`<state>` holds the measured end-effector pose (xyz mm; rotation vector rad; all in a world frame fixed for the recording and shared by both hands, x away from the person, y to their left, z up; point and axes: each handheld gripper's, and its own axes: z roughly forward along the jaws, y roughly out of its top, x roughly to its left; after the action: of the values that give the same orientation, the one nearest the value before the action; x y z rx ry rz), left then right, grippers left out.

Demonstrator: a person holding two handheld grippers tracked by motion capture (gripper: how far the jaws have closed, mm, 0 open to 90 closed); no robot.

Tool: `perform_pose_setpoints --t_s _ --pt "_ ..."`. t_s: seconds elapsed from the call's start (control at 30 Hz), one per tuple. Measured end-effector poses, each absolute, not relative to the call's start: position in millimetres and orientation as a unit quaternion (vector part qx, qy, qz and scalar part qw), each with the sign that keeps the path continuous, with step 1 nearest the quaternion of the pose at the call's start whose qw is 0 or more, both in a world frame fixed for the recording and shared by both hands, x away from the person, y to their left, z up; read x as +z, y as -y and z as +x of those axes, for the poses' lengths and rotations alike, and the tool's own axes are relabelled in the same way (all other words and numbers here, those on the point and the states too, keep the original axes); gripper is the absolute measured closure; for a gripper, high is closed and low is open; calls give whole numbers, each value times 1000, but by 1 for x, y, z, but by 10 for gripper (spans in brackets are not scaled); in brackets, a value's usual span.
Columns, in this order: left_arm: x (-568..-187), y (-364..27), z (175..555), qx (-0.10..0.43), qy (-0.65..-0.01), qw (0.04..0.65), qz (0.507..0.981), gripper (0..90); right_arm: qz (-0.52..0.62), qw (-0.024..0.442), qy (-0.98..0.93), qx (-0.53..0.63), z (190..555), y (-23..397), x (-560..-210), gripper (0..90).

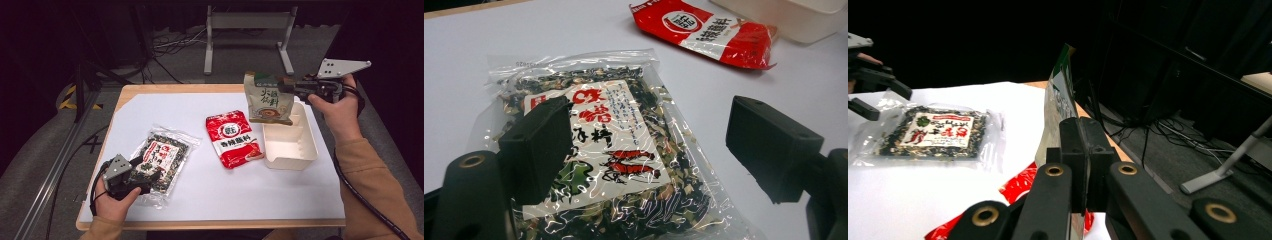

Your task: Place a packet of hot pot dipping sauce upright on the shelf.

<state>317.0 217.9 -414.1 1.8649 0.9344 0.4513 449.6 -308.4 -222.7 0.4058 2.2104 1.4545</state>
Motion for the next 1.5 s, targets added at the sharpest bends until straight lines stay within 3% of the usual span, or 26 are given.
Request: perform_pose_setpoints --t_s 0.97,1.5 --pt "-414 -218 320 182 -380 491 763 184 216 262 -793 506 496 349 -227 893" --pt "-417 -227 308 190 -394 481 760 180 236 257 -801 486 519 359 -254 893"
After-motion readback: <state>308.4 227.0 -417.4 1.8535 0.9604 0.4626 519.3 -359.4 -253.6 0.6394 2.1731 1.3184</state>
